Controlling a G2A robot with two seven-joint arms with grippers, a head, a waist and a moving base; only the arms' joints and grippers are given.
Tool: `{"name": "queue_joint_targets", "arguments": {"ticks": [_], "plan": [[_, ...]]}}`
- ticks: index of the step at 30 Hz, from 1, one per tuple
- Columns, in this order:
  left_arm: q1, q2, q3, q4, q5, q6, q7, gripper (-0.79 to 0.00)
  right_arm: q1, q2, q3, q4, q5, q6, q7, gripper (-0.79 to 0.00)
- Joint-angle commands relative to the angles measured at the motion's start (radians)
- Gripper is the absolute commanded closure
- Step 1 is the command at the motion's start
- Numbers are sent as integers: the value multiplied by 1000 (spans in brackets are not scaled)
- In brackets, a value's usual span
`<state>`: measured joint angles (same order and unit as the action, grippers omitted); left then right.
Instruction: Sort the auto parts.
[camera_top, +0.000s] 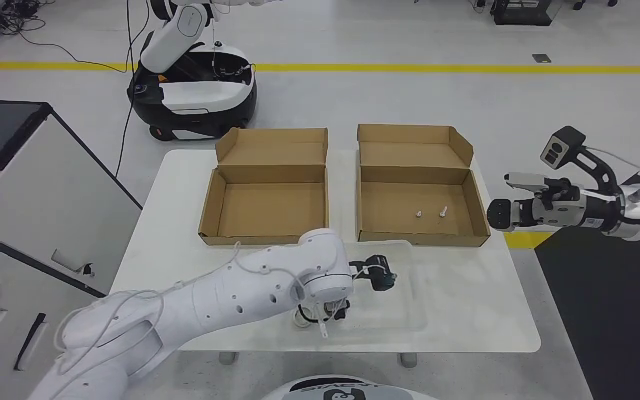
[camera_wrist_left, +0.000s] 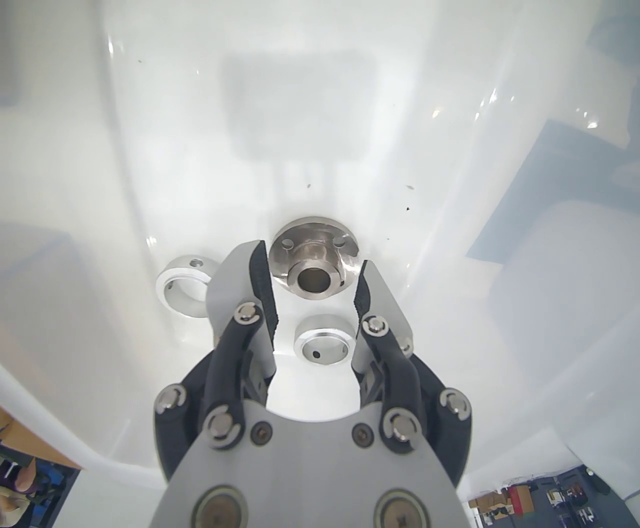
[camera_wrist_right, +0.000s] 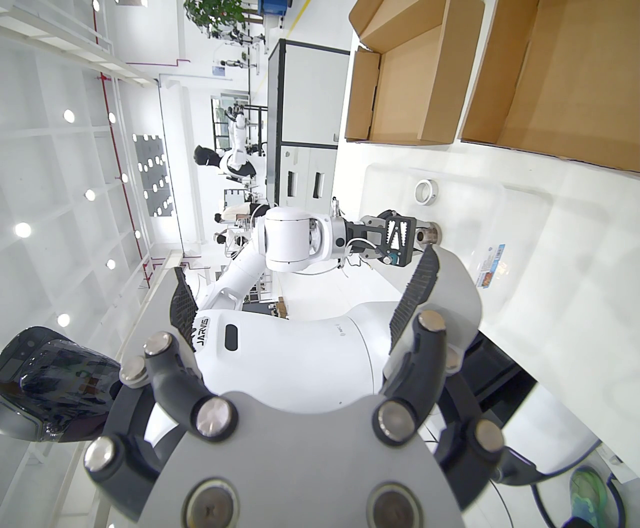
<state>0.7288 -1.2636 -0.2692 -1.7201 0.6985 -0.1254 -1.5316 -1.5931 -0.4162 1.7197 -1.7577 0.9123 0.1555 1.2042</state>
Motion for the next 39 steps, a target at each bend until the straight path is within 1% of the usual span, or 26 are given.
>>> {"name": "queue_joint_targets", "arguments": {"ticks": [1,12,23,25,29,31,33,39], "plan": [[0,-3,0,8,11,3,0,-382,0,0,0,0,0,0,0,-785],[9,-15,-7,27,29,2,3,-376,0,0,0,0,0,0,0,-785],[20,-16,-13,34,11,-13,-4,-363,0,0,0,0,0,0,0,-785],[22,-16,-13,34,12,-18,-4,-336,0,0,0,0,0,0,0,-785],[23,-17,-14,39,15,-21,-4,-320,0,0,0,0,0,0,0,-785],[23,-18,-16,40,17,-22,-4,-289,0,0,0,0,0,0,0,-785],[23,-19,-17,40,18,-23,-4,-277,0,0,0,0,0,0,0,-785],[24,-21,-17,47,18,-28,-4,-305,0,0,0,0,0,0,0,-785]]}}
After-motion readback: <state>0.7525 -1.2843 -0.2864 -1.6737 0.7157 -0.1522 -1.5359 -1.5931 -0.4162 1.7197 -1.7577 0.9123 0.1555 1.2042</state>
